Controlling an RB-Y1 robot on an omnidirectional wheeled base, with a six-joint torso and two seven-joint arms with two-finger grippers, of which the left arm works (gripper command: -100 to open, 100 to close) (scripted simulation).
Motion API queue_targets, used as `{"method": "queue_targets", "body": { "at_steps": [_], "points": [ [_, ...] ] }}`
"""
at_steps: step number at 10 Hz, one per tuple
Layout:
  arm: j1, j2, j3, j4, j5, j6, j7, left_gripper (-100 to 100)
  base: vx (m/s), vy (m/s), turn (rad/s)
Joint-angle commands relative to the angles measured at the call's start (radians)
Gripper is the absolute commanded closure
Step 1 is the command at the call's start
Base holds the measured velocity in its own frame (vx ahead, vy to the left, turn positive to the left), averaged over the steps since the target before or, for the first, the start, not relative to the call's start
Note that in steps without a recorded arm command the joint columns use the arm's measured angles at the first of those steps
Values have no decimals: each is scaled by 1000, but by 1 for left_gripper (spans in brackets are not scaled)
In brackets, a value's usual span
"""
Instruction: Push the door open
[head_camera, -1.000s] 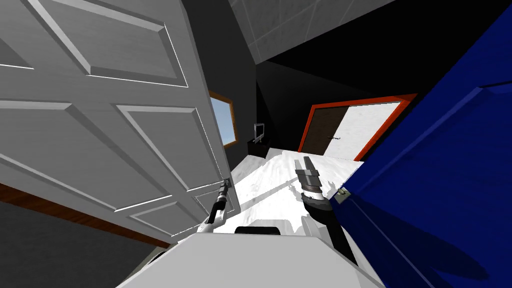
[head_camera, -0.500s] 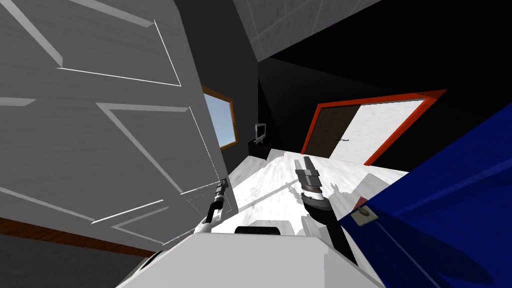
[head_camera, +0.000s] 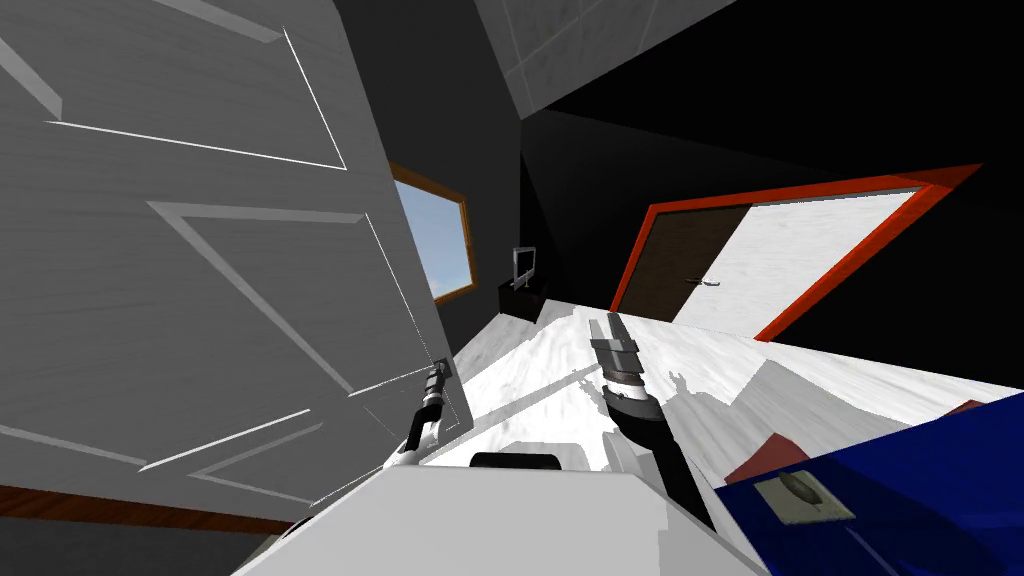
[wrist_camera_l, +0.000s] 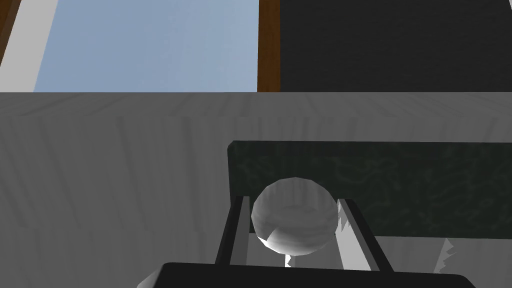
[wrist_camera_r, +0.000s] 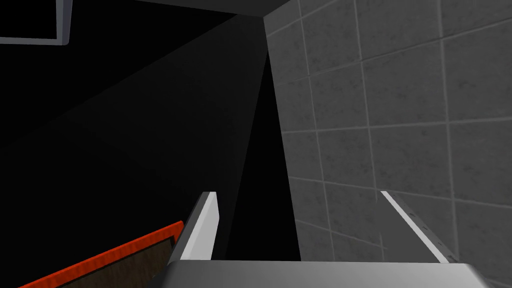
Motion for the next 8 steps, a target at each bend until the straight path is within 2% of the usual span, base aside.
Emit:
{"method": "queue_targets", "body": {
  "at_steps": [1, 8],
  "points": [
    [-12, 9, 11, 20, 9, -9, -1, 100, 178, -8, 37],
    [-6, 26, 83, 30, 64, -20, -32, 100, 202, -10, 44]
  ]
}}
